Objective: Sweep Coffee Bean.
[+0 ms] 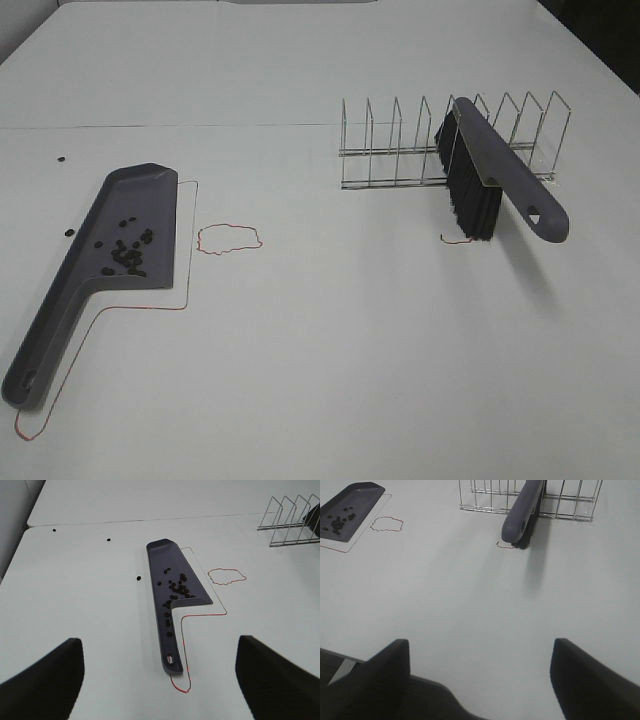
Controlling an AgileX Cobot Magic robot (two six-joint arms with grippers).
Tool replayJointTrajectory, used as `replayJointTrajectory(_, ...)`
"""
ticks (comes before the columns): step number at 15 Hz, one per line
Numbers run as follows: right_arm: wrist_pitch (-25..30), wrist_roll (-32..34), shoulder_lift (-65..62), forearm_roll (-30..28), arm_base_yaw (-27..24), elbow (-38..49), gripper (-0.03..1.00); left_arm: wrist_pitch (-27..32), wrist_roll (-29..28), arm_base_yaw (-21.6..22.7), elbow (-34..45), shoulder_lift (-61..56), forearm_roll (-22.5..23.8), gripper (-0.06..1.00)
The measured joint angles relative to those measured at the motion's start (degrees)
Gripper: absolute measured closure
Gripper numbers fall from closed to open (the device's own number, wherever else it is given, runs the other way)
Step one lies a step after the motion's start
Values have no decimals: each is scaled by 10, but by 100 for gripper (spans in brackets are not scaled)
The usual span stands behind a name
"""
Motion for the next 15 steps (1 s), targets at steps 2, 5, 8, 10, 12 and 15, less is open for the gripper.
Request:
replayJointTrajectory(2,0,0,0,0,0,0,24,0,0,0,0,0,0,19)
replayJointTrajectory(5,0,0,0,0,0,0,24,0,0,0,0,0,0,19)
replayJointTrajectory(8,1,0,0,0,0,0,24,0,0,0,0,0,0,19)
replayJointTrajectory(10,1,0,0,0,0,0,24,0,0,0,0,0,0,19)
replayJointTrajectory(12,1,0,0,0,0,0,24,0,0,0,0,0,0,19)
replayJointTrajectory(15,1,0,0,0,0,0,24,0,0,0,0,0,0,19)
